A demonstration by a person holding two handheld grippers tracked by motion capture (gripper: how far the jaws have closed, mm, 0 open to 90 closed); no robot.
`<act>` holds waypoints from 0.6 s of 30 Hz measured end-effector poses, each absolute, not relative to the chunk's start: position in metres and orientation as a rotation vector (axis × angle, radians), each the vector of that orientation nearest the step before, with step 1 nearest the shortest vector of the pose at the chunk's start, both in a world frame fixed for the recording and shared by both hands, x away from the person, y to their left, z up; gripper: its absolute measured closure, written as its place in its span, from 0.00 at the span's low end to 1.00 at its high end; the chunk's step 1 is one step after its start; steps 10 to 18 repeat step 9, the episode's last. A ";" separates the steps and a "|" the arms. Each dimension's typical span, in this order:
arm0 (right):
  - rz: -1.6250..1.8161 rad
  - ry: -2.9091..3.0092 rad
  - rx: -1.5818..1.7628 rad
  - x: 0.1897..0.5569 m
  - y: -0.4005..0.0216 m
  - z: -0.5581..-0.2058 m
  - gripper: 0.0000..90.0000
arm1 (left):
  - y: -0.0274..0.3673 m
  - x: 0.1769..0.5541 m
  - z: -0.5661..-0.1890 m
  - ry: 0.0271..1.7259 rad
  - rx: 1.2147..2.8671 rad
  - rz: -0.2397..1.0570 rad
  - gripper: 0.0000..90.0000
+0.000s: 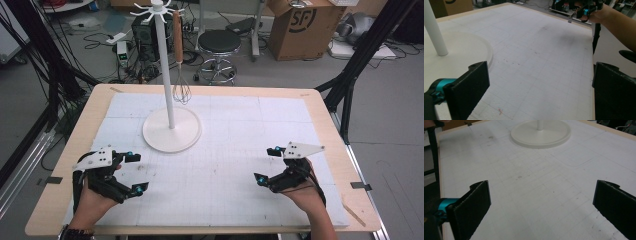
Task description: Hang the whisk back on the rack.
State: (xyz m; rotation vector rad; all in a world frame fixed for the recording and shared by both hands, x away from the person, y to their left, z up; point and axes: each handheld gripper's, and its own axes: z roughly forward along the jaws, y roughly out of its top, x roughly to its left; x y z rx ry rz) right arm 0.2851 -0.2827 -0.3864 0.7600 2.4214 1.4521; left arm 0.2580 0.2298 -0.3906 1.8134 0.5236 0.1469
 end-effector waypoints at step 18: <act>1.440 2.434 0.756 0.287 -0.282 -0.388 0.01 | 0.230 0.258 -0.392 0.533 1.813 0.147 0.02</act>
